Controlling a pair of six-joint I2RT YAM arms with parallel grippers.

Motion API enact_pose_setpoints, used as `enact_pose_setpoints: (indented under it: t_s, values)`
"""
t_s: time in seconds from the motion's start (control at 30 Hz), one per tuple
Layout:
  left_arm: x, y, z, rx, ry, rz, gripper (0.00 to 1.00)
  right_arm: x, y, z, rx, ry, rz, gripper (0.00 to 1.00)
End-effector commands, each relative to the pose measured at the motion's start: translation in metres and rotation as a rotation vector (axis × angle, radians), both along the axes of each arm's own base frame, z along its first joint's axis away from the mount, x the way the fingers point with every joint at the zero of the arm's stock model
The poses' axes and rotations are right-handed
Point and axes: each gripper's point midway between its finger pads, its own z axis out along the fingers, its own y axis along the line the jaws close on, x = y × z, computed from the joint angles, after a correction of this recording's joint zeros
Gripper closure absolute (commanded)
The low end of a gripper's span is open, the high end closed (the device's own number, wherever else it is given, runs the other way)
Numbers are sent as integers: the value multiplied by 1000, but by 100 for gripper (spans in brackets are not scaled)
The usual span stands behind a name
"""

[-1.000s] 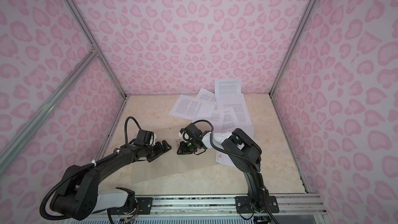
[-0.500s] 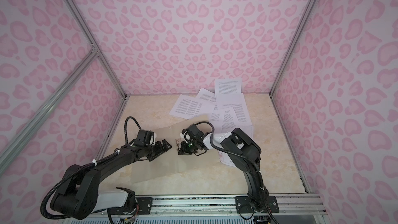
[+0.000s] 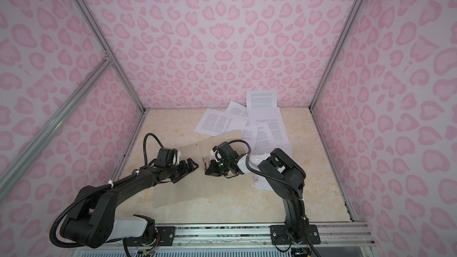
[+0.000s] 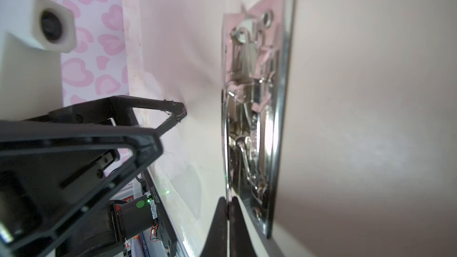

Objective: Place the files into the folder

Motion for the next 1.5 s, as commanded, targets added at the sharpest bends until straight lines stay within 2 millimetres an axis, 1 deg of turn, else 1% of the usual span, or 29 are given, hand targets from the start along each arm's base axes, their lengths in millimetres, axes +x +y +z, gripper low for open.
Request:
enact_pose_setpoints:
  t_s: [0.0,0.07,0.13,0.33,0.53,0.67,0.83,0.97,1.07,1.17,1.23,1.27,1.37,1.47]
  values:
    - [-63,30,-43,145,291,43,2,5,-3,6,11,-5,1,100]
    - [-64,32,-45,153,292,46,2,5,1,14,28,-11,6,100]
    - [-64,31,-46,152,298,46,2,8,-6,10,-26,-25,-18,100]
    - [-63,34,-49,163,323,79,2,9,-20,-22,-154,19,-37,100]
    - [-64,33,-55,163,366,94,2,9,-30,-52,-212,81,-90,100]
    - [-66,32,-59,159,378,99,2,12,-39,-67,-238,121,-152,100]
    - [-65,33,-60,164,383,117,2,15,-53,-79,-252,189,-249,100]
    - [-65,34,-61,171,394,123,1,18,-68,-85,-310,178,-316,100]
    - [-65,34,-62,173,399,128,2,16,-75,-90,-336,177,-339,100]
    - [-65,34,-63,174,400,134,2,18,-72,-80,-299,161,-344,100]
    - [-65,35,-64,175,402,135,2,24,-68,-66,-263,128,-334,100]
    - [-65,34,-63,175,401,135,2,26,-63,-55,-228,108,-322,100]
    - [-65,35,-64,175,404,141,2,29,-56,-35,-175,85,-306,100]
    - [-65,34,-64,175,406,131,2,29,-40,-15,-93,75,-253,100]
